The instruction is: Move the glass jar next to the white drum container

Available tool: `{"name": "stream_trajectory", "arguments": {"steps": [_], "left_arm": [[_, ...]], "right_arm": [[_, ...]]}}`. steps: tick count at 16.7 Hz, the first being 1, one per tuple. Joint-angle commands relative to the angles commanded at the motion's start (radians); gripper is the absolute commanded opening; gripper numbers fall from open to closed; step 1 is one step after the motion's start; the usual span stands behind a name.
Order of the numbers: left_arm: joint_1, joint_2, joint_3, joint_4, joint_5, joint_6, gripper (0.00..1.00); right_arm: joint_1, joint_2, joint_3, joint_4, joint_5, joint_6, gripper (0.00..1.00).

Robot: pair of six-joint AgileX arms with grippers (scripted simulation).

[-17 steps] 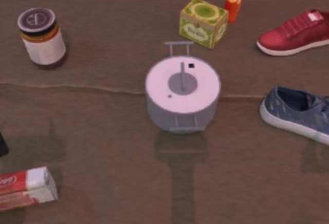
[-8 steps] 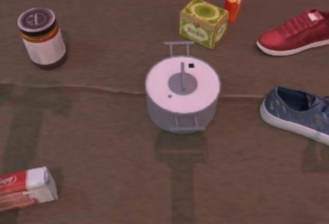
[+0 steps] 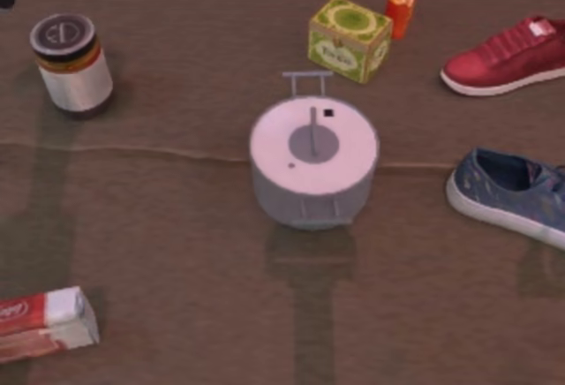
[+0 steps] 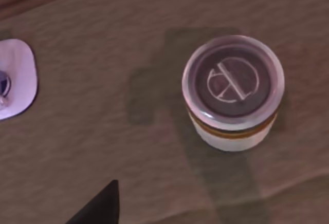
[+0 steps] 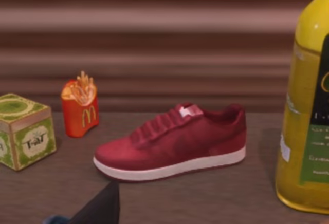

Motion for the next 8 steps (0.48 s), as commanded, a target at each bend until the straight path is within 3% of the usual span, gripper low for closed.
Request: {"name": "stream_trajectory", "arguments": {"steps": [8], "left_arm": [[-0.001, 0.642, 0.610, -0.320, 0.055, 0.139, 1.00]], "right_arm": [[0.000, 0.000, 0.000, 0.000, 0.000, 0.000, 1.00]]}}
